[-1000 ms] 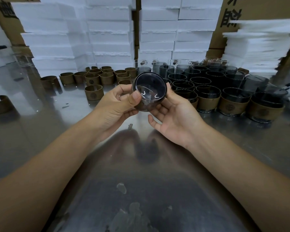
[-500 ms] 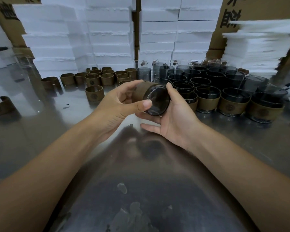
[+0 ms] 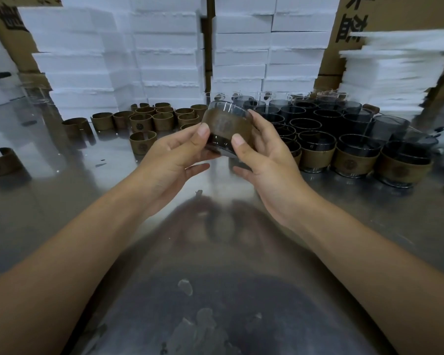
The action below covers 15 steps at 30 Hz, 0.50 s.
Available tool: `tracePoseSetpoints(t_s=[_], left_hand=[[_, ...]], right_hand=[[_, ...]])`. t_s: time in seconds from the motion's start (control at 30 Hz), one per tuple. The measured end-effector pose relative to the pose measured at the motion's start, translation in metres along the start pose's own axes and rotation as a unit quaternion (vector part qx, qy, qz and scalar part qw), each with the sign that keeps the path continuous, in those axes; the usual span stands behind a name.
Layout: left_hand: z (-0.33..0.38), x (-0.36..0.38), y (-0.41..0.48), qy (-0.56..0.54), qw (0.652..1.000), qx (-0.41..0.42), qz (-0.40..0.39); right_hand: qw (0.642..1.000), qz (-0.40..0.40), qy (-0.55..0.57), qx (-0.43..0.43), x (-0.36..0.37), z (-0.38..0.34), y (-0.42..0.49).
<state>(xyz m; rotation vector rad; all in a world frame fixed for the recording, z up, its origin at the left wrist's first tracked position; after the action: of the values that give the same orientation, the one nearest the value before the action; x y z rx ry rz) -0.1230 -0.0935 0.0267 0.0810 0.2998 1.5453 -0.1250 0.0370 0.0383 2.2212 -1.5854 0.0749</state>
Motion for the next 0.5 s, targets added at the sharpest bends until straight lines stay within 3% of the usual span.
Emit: tracePoseSetpoints(t_s=[0.27, 0.4, 0.5], left_hand=[[-0.002, 0.004, -0.002, 0.014, 1.0, -0.005, 0.012], [-0.004, 0.007, -0.001, 0.013, 1.0, -0.014, -0.021], [-0.013, 0.009, 0.0, 0.002, 0.998, -0.036, -0.06]], right_hand=[[0.999, 0.023, -0.041, -0.009, -0.007, 0.005, 0.004], [0.968, 0.019, -0.234, -0.083, -0.01, -0.004, 0.004], [0.918, 0.02, -0.369, -0.145, -0.01, -0.012, 0.0]])
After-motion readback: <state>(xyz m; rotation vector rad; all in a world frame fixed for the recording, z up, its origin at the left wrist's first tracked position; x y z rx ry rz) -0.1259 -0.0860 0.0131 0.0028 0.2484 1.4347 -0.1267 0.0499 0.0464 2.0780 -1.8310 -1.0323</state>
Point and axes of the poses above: each hand's wrist, its own y-axis towards the middle knuckle, its own x-axis out of the palm, z = x × y, the point moved 9 cm from there along y, towards the middle knuckle, and after that the axes turned 9 degrees about y, right-handed, at the moved point
